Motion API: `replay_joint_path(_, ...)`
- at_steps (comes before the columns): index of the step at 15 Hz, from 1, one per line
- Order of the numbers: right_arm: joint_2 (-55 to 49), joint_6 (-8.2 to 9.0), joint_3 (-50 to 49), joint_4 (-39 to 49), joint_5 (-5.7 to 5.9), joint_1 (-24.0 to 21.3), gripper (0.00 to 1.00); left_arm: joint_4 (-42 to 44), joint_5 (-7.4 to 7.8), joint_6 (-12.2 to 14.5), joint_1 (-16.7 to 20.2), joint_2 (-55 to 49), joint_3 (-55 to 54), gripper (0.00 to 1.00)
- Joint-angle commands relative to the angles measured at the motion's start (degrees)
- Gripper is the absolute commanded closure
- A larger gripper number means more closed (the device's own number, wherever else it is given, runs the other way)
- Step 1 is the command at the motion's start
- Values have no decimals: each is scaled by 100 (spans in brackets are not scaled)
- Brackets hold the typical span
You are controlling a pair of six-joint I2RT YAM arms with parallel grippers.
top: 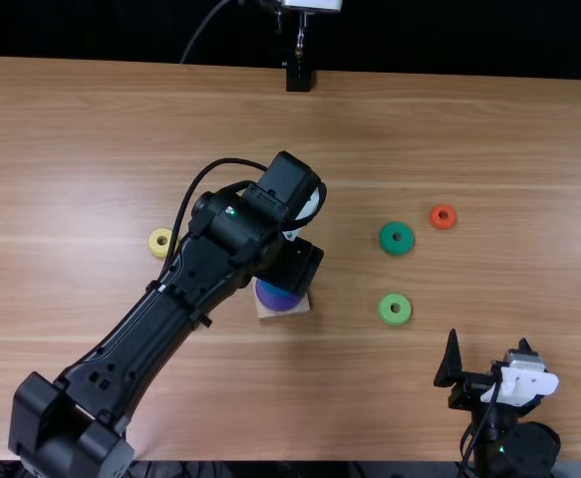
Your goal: Build the Hanoi tower: stack the rings onto the peg from bottom to top in this color order: purple, dark blue, light blue, dark green, light green, yellow, orange.
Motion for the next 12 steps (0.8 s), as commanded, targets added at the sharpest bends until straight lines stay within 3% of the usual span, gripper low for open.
replay_joint_path(1,-73,-26,-407,-383,53,-41,0,-1,56,-41,-24,137,-106,0)
replay_joint_path(6,-73,-26,-407,-383,53,-41,0,31,46,-41,-24,84,-27,0)
replay_joint_path(10,-73,-26,-407,-383,53,-41,0,632,35,-30,73,-74,510,0)
replay_joint_path(12,-73,-26,-407,-372,53,-41,0,812,24,1,336,-478,764,0)
